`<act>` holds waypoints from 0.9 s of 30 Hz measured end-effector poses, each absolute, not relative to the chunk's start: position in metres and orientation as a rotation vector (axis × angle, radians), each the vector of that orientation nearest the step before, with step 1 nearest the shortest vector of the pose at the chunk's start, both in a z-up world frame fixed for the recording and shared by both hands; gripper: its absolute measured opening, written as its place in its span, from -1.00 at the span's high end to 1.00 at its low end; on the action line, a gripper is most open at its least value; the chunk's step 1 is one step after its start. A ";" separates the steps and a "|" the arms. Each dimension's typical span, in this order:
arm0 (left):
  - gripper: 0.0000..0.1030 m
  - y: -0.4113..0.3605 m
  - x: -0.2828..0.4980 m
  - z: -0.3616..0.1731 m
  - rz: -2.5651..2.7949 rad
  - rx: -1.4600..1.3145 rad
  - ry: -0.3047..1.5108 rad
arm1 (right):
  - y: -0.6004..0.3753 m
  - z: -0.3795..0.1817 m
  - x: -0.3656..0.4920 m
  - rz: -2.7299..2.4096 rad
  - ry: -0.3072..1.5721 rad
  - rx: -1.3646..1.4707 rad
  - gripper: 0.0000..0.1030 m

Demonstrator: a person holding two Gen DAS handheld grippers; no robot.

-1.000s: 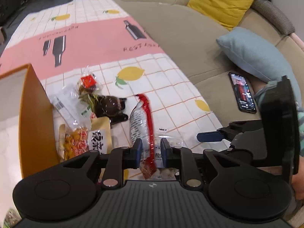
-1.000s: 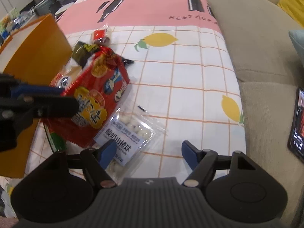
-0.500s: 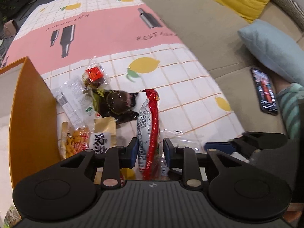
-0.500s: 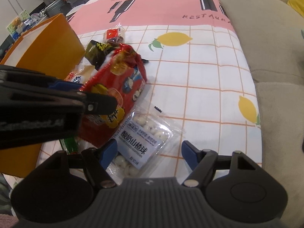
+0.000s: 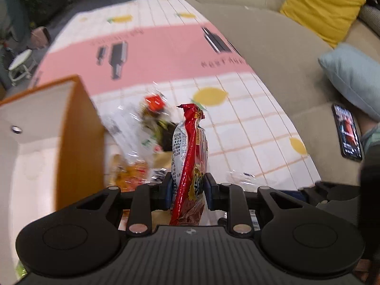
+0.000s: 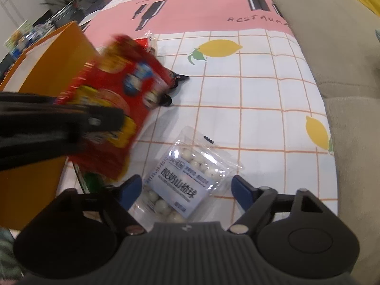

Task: Organize snacks
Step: 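Grasp the red sausage stick with the left tool while the right grasps the yogurt ball pack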

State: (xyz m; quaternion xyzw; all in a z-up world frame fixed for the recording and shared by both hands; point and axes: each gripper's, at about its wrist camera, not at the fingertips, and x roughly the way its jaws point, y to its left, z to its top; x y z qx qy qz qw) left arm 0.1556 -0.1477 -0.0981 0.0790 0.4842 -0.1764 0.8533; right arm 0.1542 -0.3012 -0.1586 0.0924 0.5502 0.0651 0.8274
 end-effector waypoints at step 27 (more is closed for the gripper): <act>0.44 -0.104 0.129 -0.066 -0.311 -0.009 0.983 | -0.282 -0.158 0.137 0.059 1.137 0.049 -0.23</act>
